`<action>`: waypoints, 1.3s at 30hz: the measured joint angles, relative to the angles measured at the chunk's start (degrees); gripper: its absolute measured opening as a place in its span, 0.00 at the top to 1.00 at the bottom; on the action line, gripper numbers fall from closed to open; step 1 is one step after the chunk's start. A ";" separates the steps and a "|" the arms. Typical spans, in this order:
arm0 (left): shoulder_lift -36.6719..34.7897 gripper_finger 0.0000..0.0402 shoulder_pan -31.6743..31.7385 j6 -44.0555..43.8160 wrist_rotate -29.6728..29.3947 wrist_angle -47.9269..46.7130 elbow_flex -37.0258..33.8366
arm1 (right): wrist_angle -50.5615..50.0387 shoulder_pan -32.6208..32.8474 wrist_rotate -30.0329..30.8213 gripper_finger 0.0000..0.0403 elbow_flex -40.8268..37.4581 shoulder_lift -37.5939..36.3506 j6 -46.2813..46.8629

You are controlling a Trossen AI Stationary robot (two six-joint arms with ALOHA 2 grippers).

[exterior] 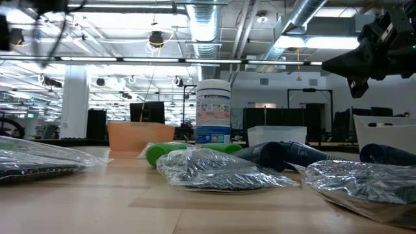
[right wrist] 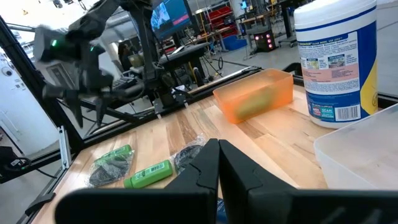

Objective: Pick & Place Travel size toiletries
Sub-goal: Put the green shampoo into the orange bin

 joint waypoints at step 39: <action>20.64 0.55 1.45 -37.12 -1.14 0.34 0.26 | 0.02 0.00 0.00 1.00 -0.01 0.00 0.00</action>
